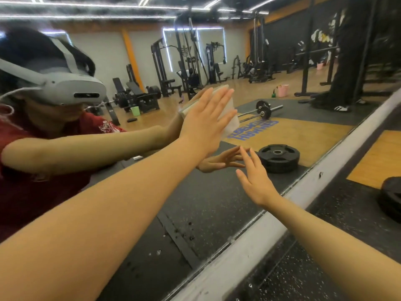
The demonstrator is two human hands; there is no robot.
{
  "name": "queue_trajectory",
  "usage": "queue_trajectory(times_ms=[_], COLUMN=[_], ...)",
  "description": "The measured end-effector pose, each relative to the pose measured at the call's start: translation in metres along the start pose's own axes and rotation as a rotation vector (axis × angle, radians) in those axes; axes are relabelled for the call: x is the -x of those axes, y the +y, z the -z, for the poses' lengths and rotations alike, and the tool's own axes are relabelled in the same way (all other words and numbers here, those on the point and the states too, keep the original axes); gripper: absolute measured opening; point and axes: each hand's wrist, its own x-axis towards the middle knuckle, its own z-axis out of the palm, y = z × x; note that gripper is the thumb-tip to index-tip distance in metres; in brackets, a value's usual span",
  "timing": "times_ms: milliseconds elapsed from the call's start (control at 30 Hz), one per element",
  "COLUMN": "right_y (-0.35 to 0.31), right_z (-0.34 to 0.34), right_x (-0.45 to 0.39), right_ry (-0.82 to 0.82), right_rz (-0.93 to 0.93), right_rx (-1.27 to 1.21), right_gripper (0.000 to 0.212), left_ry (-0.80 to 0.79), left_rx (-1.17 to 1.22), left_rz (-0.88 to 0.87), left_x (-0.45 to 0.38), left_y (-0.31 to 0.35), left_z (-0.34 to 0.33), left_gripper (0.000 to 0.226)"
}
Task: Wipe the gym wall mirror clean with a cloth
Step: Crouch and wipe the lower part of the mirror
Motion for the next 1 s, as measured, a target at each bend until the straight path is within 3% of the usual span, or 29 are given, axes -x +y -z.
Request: queue_trajectory(times_ms=[100, 233, 367, 533, 700, 867, 1000], right_y=[0.001, 0.003, 0.003, 0.003, -0.016, -0.040, -0.070], right_z=[-0.001, -0.001, -0.002, -0.011, -0.029, -0.047, -0.058], right_x=[0.001, 0.002, 0.001, 0.009, 0.033, 0.061, 0.074], right_ry=[0.000, 0.006, 0.014, 0.039, 0.145, 0.291, 0.415], right_rz=[0.004, 0.031, 0.044, 0.002, -0.007, 0.104, 0.236], right_rx=[0.016, 0.033, 0.041, 0.015, -0.035, -0.067, -0.171], right_gripper=[0.066, 0.064, 0.066, 0.066, 0.064, 0.057, 0.038], left_ry=[0.017, -0.029, -0.099, 0.053, 0.041, 0.138, 0.154], left_rx=[-0.018, 0.039, 0.081, 0.093, 0.117, 0.289, 0.289], left_rz=[0.012, -0.148, -0.198, -0.055, -0.006, 0.034, 0.075], left_x=[-0.006, 0.031, 0.064, 0.131, 0.158, 0.160, 0.180], left_y=[0.006, 0.030, 0.040, 0.010, 0.011, 0.002, -0.008], left_z=[-0.001, -0.016, -0.024, -0.030, -0.028, -0.017, -0.011], left_gripper=[0.063, 0.067, 0.066, 0.066, 0.068, 0.039, 0.038])
